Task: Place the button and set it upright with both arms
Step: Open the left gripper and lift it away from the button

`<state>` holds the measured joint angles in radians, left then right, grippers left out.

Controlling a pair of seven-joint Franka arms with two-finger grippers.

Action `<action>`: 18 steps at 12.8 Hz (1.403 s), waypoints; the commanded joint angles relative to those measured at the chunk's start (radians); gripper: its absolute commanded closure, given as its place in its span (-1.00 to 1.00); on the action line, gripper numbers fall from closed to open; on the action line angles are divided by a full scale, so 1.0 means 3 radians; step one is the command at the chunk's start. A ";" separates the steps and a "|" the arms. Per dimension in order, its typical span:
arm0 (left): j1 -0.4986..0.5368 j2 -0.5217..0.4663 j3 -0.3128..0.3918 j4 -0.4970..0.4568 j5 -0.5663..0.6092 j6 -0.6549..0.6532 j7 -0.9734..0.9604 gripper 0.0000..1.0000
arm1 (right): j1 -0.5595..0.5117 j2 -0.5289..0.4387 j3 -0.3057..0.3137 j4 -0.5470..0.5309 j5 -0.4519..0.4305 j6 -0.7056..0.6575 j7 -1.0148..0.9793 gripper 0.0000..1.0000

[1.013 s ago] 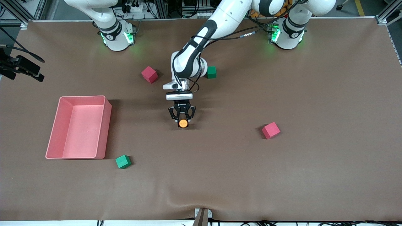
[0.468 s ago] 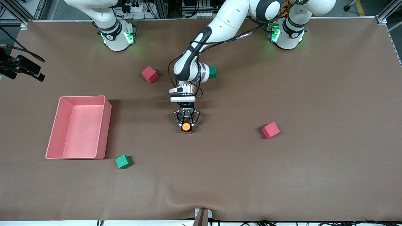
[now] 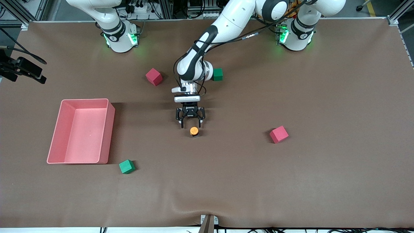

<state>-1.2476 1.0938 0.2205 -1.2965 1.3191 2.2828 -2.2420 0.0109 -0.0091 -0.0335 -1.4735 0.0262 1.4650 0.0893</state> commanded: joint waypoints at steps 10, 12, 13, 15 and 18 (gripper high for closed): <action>0.0358 -0.1814 -0.0341 -0.0270 -0.2628 -0.1609 0.2224 -1.00 | -0.0072 0.0035 0.0025 0.0070 0.0061 -0.0062 -0.0027 -1.00; 0.0726 -0.2217 -0.0336 -0.0346 -0.2984 -0.1760 0.3183 -1.00 | -0.0067 0.0035 0.0025 0.0070 0.0061 -0.0067 -0.0027 -1.00; 0.0955 -0.2386 -0.0336 -0.0357 -0.3178 -0.1765 0.3538 -1.00 | -0.0067 0.0035 0.0025 0.0069 0.0061 -0.0067 -0.0027 -1.00; 0.1238 -0.2521 -0.0336 -0.0362 -0.3415 -0.2070 0.3974 -1.00 | -0.0062 0.0035 0.0020 0.0069 0.0061 -0.0062 -0.0027 -1.00; 0.1397 -0.2699 -0.0341 -0.0388 -0.3512 -0.2368 0.4042 -1.00 | -0.0057 0.0035 0.0015 0.0075 0.0061 -0.0062 -0.0027 -1.00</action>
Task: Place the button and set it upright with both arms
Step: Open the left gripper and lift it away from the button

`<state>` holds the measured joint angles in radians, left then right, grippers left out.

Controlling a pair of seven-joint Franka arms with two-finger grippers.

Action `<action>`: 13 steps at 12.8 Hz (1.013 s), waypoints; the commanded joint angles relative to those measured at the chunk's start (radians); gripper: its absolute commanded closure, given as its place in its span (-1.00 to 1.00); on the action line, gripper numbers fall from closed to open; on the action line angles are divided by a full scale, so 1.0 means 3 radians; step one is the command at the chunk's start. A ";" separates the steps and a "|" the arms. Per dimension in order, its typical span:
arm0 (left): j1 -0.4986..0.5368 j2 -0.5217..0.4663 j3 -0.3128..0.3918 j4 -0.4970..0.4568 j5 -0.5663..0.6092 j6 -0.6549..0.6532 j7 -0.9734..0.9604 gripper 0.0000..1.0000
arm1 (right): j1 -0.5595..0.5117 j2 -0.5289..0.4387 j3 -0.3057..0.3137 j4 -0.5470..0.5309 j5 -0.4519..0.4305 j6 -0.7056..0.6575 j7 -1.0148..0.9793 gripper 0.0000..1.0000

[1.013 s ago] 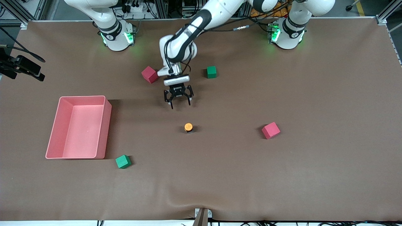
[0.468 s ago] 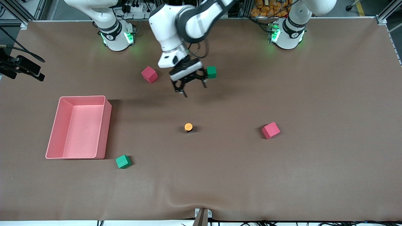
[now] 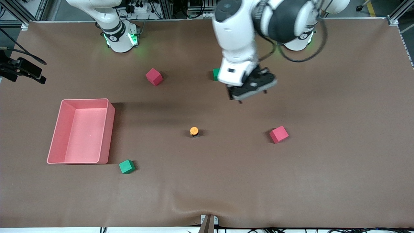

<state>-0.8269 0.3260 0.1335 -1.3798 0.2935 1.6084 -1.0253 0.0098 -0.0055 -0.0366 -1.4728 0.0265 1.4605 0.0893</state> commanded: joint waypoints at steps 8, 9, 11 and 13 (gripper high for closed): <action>0.1057 -0.1376 -0.0051 -0.1115 -0.0712 -0.0325 0.1825 -1.00 | -0.0053 0.0024 0.0025 0.0072 0.0060 -0.0052 -0.0027 -1.00; 0.1155 -0.1540 -0.0051 -0.1345 -0.0712 -0.0229 0.1919 -1.00 | -0.0048 0.0024 0.0025 0.0072 0.0060 -0.0052 -0.0027 -1.00; 0.1273 -0.1766 -0.0051 -0.1643 -0.0712 -0.0131 0.2011 -1.00 | -0.0053 0.0024 0.0025 0.0072 0.0060 -0.0052 -0.0027 -1.00; 0.1507 -0.1869 -0.0046 -0.1695 -0.0834 -0.0120 0.2276 -1.00 | -0.0058 0.0024 0.0025 0.0067 0.0060 -0.0052 -0.0027 -1.00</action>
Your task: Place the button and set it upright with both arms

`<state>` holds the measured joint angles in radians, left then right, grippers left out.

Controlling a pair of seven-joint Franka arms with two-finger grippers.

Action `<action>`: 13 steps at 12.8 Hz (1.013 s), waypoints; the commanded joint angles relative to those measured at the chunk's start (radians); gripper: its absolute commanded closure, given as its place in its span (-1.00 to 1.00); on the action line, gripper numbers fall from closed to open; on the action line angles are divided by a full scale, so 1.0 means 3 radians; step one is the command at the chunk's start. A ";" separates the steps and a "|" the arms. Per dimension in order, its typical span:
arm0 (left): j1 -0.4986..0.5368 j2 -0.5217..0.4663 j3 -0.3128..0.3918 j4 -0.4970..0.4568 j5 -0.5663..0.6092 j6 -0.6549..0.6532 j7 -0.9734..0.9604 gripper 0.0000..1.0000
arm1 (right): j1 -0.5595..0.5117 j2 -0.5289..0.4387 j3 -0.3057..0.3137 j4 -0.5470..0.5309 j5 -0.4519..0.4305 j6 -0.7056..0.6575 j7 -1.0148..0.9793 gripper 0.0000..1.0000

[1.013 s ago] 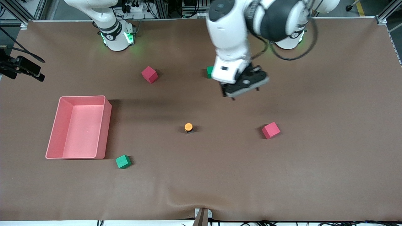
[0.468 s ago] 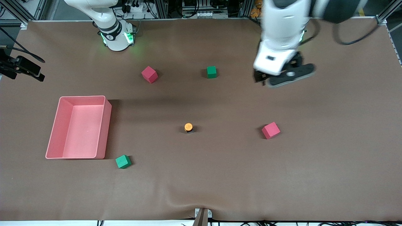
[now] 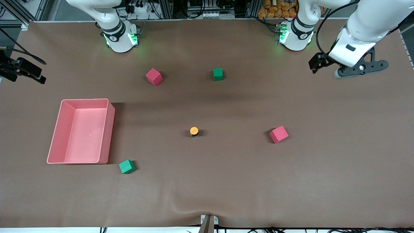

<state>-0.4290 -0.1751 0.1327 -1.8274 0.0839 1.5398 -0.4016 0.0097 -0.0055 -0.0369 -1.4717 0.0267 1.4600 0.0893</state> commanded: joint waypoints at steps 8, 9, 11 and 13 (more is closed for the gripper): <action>0.0801 -0.0025 -0.0028 0.0179 -0.0260 -0.0049 0.0914 -1.00 | -0.0068 0.0023 0.0026 0.0064 0.0059 -0.0055 -0.0027 -1.00; 0.0801 0.0041 -0.0028 0.0317 -0.0153 -0.0070 0.0919 -1.00 | -0.0068 0.0023 0.0031 0.0064 0.0059 -0.0055 -0.0027 -1.00; 0.0796 0.0098 -0.0033 0.0405 -0.0106 -0.0167 0.1001 -1.00 | -0.0068 0.0023 0.0026 0.0064 0.0059 -0.0055 -0.0027 -1.00; 0.0826 0.0093 -0.0028 0.0416 -0.0106 -0.0132 0.1016 -1.00 | -0.0068 0.0023 0.0026 0.0064 0.0059 -0.0055 -0.0032 -1.00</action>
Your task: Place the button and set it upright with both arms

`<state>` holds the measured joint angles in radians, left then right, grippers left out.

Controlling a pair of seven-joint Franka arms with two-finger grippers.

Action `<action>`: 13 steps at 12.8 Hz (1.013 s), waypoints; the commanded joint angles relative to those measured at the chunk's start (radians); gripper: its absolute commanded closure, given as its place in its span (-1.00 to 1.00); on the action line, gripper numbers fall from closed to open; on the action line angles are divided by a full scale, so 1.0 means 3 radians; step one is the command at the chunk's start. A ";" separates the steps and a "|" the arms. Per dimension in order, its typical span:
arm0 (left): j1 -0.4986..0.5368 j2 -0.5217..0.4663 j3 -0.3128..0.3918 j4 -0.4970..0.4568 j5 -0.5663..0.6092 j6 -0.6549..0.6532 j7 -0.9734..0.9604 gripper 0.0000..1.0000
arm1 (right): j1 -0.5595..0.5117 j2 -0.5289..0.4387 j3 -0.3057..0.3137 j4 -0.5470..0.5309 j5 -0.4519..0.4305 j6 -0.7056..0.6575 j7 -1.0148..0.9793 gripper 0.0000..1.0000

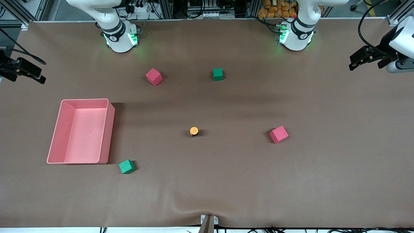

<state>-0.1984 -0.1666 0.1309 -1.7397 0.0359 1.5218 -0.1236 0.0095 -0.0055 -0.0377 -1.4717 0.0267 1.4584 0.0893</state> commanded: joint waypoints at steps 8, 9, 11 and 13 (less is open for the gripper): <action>0.0349 0.0023 -0.0048 0.0016 0.0013 0.0036 0.0427 -1.00 | -0.0062 0.0023 0.0029 0.0063 0.0059 -0.0050 -0.0032 -1.00; 0.0339 0.0034 -0.0048 0.0036 0.0018 0.0036 0.0427 -1.00 | -0.0062 0.0023 0.0029 0.0063 0.0059 -0.0050 -0.0027 -1.00; 0.0319 0.0054 -0.0048 0.0077 0.0028 0.0051 0.0427 -1.00 | -0.0062 0.0023 0.0029 0.0063 0.0059 -0.0050 -0.0027 -1.00; 0.0314 0.0070 -0.0053 0.0088 0.0023 0.0051 0.0427 -1.00 | -0.0068 0.0023 0.0029 0.0063 0.0059 -0.0050 -0.0027 -1.00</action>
<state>-0.1048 -0.1538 0.1196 -1.7305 0.0371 1.5351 -0.0040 0.0092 -0.0055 -0.0380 -1.4717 0.0267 1.4577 0.0893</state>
